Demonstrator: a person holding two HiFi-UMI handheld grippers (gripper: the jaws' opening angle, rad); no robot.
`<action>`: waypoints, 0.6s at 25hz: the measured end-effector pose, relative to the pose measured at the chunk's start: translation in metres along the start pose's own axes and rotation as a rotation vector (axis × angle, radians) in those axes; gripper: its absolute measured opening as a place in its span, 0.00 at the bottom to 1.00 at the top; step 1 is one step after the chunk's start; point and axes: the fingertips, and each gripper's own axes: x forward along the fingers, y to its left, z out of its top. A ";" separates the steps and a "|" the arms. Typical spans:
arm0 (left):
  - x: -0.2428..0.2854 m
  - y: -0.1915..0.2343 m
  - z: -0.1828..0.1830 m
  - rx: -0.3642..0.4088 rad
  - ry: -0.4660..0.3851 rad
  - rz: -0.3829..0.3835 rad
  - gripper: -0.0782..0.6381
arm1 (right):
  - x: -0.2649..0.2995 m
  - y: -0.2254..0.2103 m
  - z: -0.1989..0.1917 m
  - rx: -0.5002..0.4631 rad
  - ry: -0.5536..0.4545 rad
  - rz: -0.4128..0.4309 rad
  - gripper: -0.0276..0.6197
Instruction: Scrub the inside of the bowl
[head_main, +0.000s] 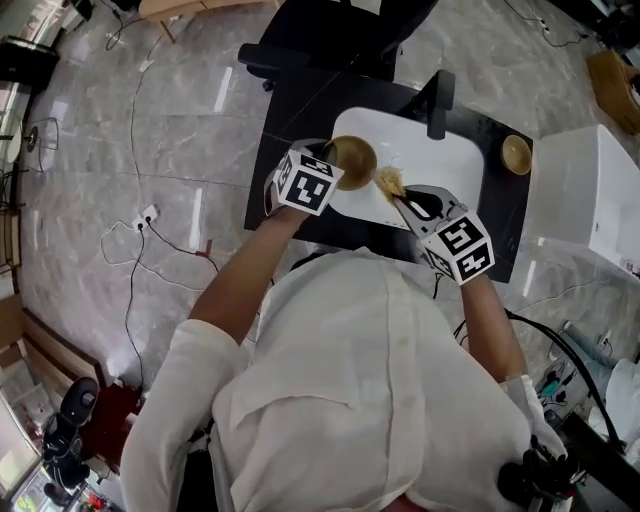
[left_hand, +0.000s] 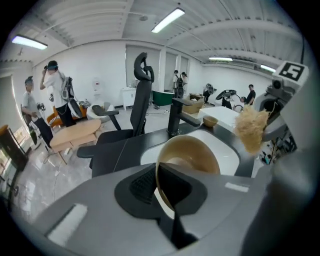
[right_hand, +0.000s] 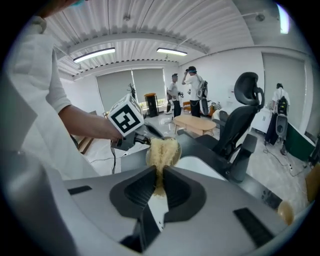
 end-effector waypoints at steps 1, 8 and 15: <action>-0.002 -0.008 0.002 0.029 0.008 0.020 0.12 | 0.002 0.000 -0.002 -0.013 0.016 0.009 0.10; -0.009 -0.070 0.019 0.272 0.033 0.160 0.12 | 0.007 -0.006 -0.028 -0.116 0.163 0.021 0.10; -0.003 -0.113 0.029 0.330 0.045 0.188 0.12 | 0.000 -0.031 -0.043 -0.188 0.245 -0.046 0.09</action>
